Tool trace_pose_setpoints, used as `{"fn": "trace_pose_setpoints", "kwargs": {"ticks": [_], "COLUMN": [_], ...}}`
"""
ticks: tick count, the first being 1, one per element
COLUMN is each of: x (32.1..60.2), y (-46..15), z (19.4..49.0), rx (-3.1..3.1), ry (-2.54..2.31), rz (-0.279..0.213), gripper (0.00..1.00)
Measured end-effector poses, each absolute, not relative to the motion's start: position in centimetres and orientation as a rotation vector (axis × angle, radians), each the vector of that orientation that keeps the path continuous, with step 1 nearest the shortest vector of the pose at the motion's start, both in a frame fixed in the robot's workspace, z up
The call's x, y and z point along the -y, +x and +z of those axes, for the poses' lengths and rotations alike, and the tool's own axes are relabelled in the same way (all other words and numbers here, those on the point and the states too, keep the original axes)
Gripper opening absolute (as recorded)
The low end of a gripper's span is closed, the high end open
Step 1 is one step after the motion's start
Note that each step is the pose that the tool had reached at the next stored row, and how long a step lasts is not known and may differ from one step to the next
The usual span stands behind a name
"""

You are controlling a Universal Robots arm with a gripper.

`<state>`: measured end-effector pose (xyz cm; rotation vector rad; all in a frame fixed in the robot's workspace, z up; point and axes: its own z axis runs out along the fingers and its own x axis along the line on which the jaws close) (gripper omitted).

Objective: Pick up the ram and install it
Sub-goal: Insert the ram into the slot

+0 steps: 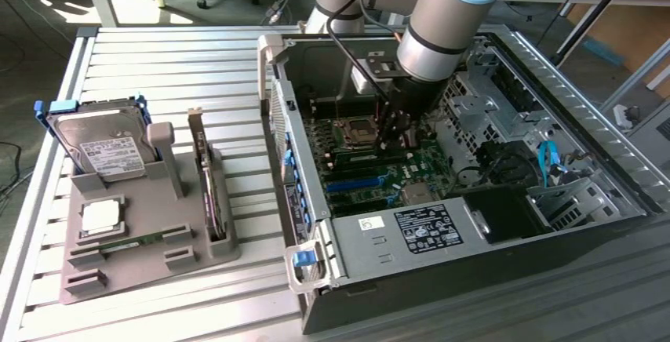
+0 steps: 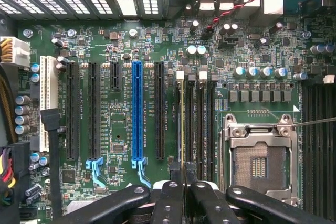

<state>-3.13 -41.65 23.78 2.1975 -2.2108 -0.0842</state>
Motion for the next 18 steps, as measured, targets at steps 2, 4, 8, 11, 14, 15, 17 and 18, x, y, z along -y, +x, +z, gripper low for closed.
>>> {"fn": "trace_pose_setpoints", "kwargs": {"ticks": [2,4,8,11,14,15,17,18], "x": [41.65,41.65,41.65,41.65,41.65,41.65,41.65,41.65], "y": [-3.13,-3.13,-3.11,-2.99,-2.97,-2.96,-2.96,-2.96], "z": [23.76,23.75,23.72,23.71,23.72,23.72,23.7,23.65], "rx": [2.211,2.211,2.211,2.211,2.211,2.211,2.211,2.211], "ry": [2.198,2.198,2.197,2.197,2.197,2.197,2.197,2.197], "rz": [-0.084,-0.084,-0.085,-0.085,-0.085,-0.085,-0.085,-0.085], "gripper": [0.12,0.12,0.12,0.12,0.12,0.12,0.12,0.12]}}
